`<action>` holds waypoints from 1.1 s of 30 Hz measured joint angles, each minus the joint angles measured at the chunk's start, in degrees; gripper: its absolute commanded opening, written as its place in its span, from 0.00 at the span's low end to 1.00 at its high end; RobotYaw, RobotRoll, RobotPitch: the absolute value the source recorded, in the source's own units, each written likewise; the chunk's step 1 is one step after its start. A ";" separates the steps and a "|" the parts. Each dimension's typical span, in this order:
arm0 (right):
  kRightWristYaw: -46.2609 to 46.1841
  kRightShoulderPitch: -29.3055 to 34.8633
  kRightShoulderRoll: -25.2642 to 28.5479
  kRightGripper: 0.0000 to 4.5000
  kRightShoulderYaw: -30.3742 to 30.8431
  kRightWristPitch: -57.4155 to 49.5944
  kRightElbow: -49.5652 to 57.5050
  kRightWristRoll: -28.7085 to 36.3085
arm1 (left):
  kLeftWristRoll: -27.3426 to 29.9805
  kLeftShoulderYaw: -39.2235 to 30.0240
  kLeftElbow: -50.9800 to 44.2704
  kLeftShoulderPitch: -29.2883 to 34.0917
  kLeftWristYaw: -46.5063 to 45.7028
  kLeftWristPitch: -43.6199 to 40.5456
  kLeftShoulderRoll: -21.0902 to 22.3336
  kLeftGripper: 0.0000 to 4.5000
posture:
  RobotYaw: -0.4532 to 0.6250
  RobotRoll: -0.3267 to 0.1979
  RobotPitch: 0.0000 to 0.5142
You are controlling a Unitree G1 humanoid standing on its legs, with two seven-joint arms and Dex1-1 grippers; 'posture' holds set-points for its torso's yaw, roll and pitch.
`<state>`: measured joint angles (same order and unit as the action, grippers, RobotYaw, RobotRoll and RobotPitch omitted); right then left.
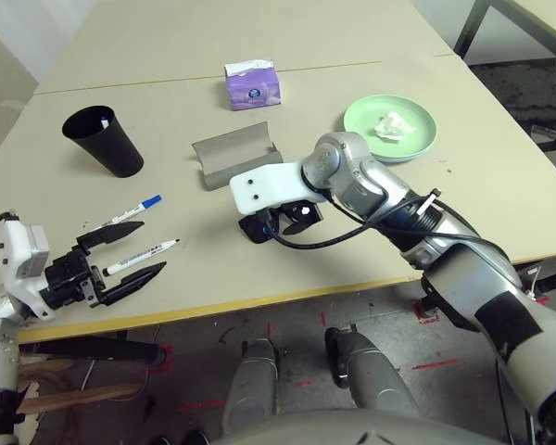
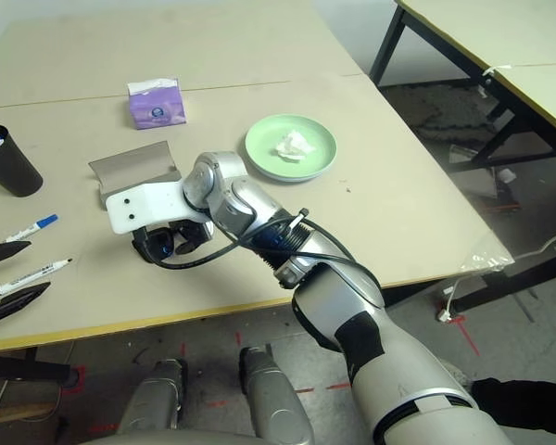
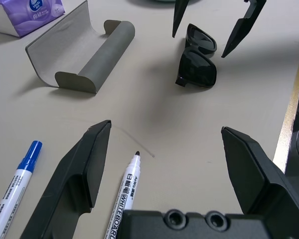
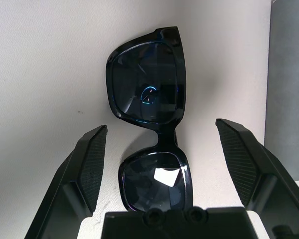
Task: Organize and tidy the items on the table.
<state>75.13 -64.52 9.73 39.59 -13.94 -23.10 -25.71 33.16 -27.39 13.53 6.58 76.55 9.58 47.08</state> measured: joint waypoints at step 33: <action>-0.97 0.97 -0.49 0.16 0.01 1.25 -0.34 0.01 | 0.01 0.00 -1.23 0.27 -0.50 -0.37 -0.35 1.00 | 0.43 0.62 0.34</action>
<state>74.16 -63.55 9.24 39.60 -12.70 -23.44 -25.71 33.17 -27.39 12.30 6.84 76.06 9.21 46.72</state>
